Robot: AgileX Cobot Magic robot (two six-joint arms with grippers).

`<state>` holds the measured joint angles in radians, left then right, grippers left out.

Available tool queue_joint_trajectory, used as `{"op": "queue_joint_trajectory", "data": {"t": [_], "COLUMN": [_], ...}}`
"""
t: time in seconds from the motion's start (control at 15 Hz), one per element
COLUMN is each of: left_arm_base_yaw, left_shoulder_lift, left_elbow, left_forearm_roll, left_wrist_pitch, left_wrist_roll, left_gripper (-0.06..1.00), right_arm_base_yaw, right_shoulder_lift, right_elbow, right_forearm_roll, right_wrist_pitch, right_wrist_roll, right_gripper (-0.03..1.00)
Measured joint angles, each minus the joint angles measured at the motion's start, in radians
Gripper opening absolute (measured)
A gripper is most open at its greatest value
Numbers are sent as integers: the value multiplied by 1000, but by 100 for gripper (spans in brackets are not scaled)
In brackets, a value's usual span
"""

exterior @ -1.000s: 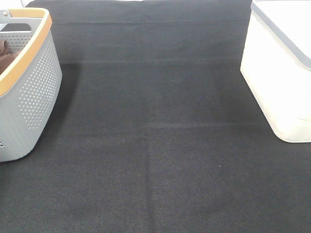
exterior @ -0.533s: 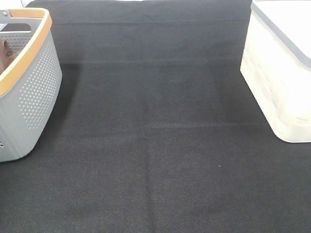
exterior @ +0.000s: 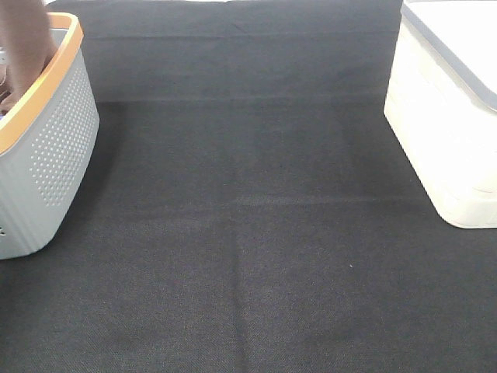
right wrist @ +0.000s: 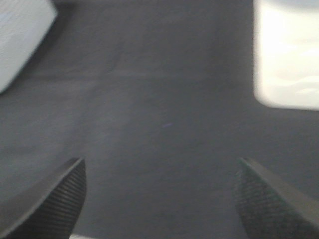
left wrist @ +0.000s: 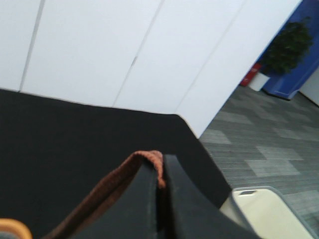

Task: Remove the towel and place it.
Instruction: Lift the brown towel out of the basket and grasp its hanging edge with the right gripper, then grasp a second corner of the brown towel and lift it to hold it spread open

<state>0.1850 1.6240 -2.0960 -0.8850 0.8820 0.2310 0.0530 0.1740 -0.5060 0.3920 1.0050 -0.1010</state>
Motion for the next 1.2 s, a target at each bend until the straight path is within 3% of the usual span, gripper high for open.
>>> {"op": "queue_joint_trajectory", "data": {"t": [0.2,0.4,0.53,0.73,1.07,1.2], "left_arm_base_yaw": [-131,-274,-357,-451,-537,-573], "left_shoulder_lift": [-17,-16,-16,-16,-16,-16], "left_elbow": [0,0,0,0,0,0], "left_forearm_roll": [-18,2,37,60,92,104], "left_wrist_pitch": [-81,-115,-143,-198,-221,-221], "left_wrist_roll": [31,37,40,41,41,41], "left_gripper": [1,1,1,1,1,1], "right_arm_base_yaw": [0,0,0,0,7,90], "right_shoulder_lift": [166,324,440,610,823,876], "right_elbow": [0,-14,-66,-189,-347,-375], "right_forearm_roll": [214,466,576,650,785,815], "right_wrist_pitch": [-60,-103,-113,-130,-158,-200], "right_wrist_roll": [-171,-488,-705,-861,-1024,-1113], "right_gripper": [76,76,73,64,63,63]}}
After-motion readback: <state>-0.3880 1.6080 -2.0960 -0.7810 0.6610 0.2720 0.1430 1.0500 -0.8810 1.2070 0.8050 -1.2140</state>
